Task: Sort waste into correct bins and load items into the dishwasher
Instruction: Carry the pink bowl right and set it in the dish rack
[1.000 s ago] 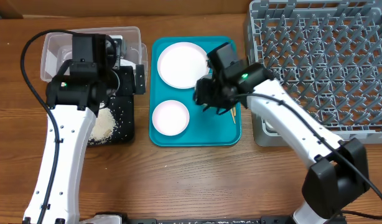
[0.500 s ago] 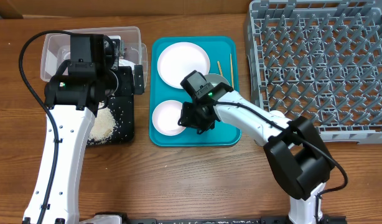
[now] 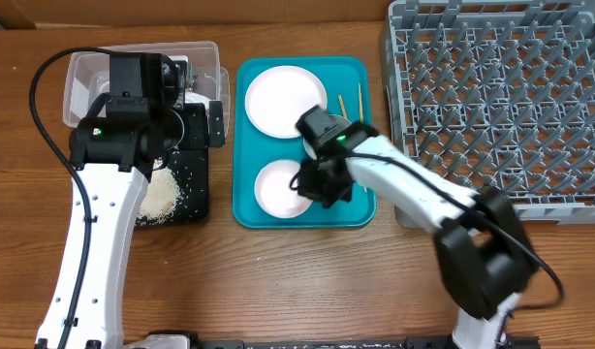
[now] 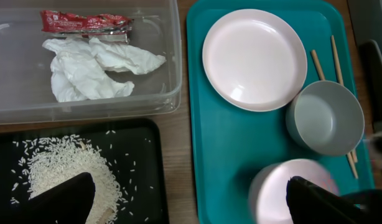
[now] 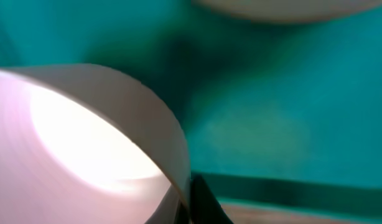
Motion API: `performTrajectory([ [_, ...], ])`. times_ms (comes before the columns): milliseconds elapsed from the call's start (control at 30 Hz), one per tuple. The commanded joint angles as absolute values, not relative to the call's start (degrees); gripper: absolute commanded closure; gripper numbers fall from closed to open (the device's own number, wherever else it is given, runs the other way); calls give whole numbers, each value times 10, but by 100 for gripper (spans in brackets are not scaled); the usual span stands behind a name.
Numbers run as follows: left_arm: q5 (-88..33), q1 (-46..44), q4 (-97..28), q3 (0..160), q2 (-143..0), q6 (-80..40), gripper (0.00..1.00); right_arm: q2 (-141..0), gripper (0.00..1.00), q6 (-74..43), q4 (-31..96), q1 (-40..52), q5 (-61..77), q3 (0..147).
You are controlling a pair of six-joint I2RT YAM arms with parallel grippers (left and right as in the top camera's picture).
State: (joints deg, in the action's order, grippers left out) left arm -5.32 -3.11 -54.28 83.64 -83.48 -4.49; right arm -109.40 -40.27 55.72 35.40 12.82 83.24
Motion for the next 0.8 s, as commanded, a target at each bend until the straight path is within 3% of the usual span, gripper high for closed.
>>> performTrajectory([
  [0,-55,-30,-542,849,-832,-53,0,-983,96,-374,568,328,81,876],
  [133,-55,-30,-542,849,-832,-53,0,-901,96,-356,563,284,-36,876],
  [367,-55,-30,-542,849,-832,-53,0,-888,96,-342,469,238,-497,873],
  [467,-55,-30,-542,849,-832,-53,0,-931,96,-237,340,222,-597,873],
  [633,-55,-30,-542,849,-832,-53,0,-1056,96,22,77,182,-611,873],
  [767,-55,-30,-542,849,-832,-53,0,-1138,96,126,-30,161,-676,873],
])
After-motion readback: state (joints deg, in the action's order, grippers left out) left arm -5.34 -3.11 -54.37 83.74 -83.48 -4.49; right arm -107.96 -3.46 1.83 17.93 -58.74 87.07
